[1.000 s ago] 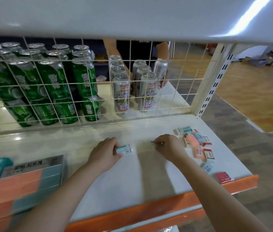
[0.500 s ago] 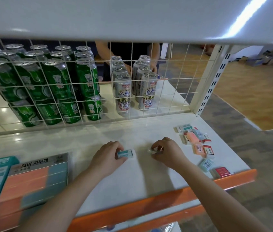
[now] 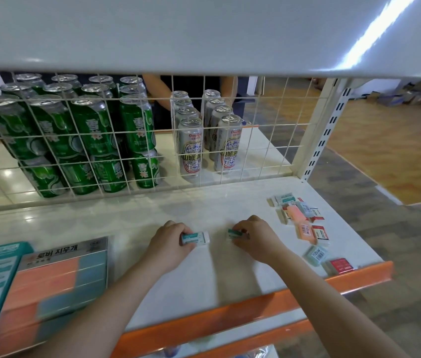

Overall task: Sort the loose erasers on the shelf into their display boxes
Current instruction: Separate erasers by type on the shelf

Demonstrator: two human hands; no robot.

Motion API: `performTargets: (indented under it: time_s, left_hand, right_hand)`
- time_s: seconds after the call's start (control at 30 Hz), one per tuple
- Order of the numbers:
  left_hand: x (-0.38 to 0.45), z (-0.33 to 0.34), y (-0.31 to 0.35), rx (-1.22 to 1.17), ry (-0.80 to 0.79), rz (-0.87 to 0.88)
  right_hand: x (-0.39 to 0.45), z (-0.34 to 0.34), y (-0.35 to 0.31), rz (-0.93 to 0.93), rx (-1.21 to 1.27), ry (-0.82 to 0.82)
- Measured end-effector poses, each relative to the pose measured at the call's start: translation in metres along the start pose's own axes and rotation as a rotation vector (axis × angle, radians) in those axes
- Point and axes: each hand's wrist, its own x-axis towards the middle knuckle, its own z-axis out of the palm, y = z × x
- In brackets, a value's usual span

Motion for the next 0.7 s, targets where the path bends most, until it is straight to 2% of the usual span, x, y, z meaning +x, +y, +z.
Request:
performTargets:
  time_s: [0.17,0.33,0.47,0.6,0.7]
  left_hand:
    - [-0.005,0.0,0.003,-0.066,0.017,-0.011]
    - [-0.008,-0.008,0.007,-0.217,0.124,-0.043]
    - [-0.005,-0.023,0.013,-0.342,0.193,-0.026]
    - [-0.001,-0.025,0.019,-0.264,0.177,0.024]
    - [0.001,-0.016,0.021,-0.139,0.109,0.049]
  right_hand:
    - [0.001,-0.002,-0.005,0.009,-0.015,0.019]
    - [-0.002,-0.003,-0.006,-0.031,0.086,0.056]
    - [-0.003,-0.005,-0.009,-0.014,0.276,0.19]
    - [-0.008,-0.008,-0.007,0.012,0.479,0.239]
    - [-0.015,-0.005,0.004,0.031,0.437,0.22]
